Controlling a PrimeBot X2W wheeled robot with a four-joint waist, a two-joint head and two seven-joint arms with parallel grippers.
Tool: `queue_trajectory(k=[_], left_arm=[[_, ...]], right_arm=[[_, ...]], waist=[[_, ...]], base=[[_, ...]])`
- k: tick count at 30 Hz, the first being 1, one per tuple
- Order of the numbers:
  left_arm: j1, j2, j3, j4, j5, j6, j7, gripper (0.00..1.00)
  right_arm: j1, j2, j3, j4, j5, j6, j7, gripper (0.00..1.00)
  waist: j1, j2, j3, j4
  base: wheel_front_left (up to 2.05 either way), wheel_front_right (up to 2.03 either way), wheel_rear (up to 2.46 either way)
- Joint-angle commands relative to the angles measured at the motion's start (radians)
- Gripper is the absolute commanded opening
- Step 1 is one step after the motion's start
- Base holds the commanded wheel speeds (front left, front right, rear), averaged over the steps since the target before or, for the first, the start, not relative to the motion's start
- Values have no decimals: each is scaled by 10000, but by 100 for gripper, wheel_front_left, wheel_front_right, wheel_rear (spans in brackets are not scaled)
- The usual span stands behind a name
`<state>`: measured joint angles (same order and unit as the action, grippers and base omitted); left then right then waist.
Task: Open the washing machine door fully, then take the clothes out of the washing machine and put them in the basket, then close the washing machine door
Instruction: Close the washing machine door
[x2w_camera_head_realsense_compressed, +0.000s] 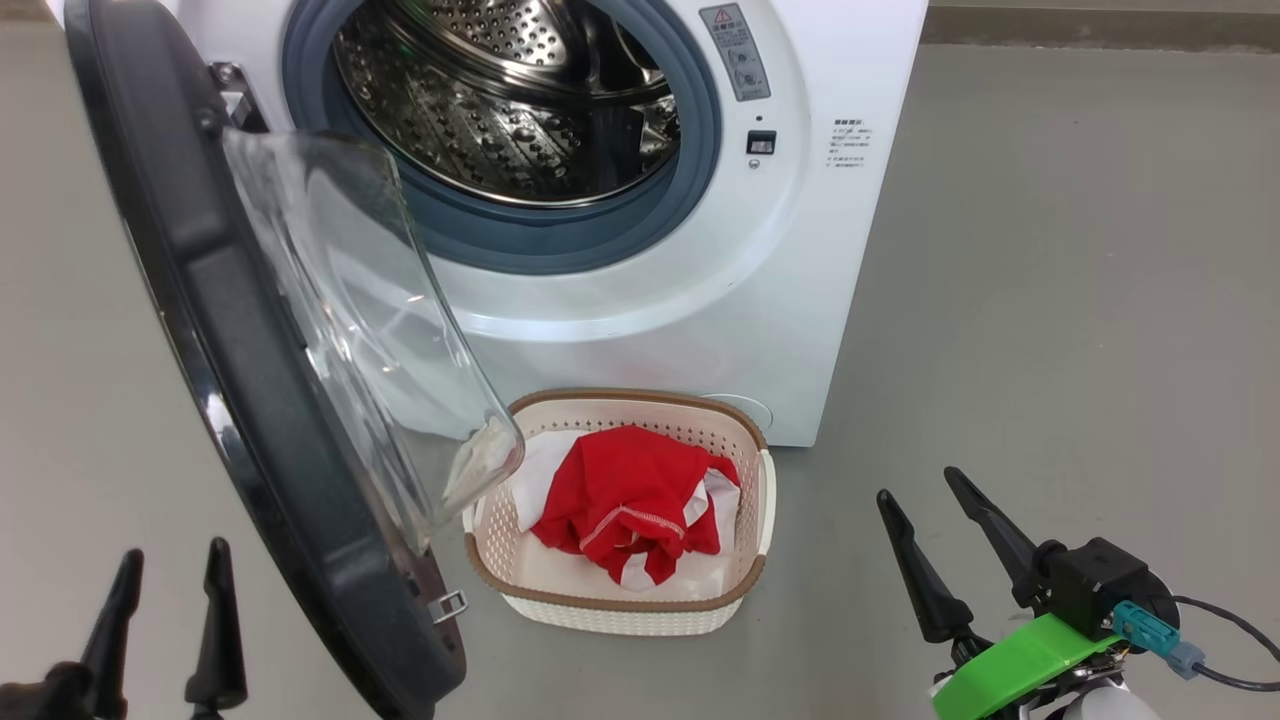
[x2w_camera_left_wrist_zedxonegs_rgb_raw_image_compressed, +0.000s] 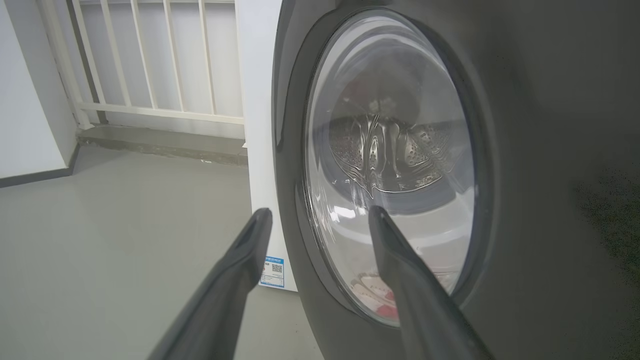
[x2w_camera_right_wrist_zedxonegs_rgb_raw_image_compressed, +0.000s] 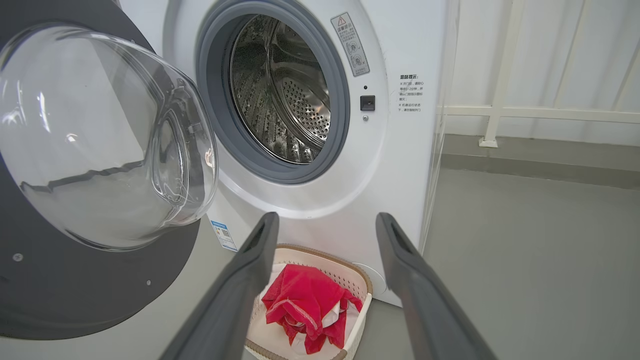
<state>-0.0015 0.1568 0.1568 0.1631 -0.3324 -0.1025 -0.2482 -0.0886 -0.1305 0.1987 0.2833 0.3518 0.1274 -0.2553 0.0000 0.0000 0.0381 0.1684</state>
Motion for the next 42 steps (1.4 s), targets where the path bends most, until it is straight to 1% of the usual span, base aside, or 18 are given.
queue_trajectory(k=[1, 3, 10, 17, 25, 42], left_arm=[[-128, 156, 313, -152, 208, 121, -111, 100], [-114, 88, 324, -105, 472, 167, -126, 100], [72, -352, 685, -253, 1020, 101, -133, 100], [150, -630, 1034, 107, 1458, -11, -134, 100], [93, -792, 1230, 220, 1648, -127, -135, 100], [48, -922, 1455, 278, 1892, -230, -135, 100]], right_arm=[[-147, -97, 131, -275, -19, 33, -65, 100], [-150, -99, 111, -283, -29, 33, -65, 100], [-233, -80, 129, -299, -44, 33, -65, 100], [-280, -80, 121, -274, -43, 33, -65, 100], [-262, -94, 102, -271, -40, 33, -65, 100], [-273, -70, 106, -267, -29, 33, -65, 100]], waist=[[0, 0, 20, 14], [0, 0, 50, 31], [0, 0, 147, 30], [0, 0, 149, -1], [0, 0, 66, -13], [0, 0, 43, -52]], base=[[0, 0, 0], [0, 0, 0], [0, 0, 0], [0, 0, 0], [0, 0, 0], [0, 0, 0]])
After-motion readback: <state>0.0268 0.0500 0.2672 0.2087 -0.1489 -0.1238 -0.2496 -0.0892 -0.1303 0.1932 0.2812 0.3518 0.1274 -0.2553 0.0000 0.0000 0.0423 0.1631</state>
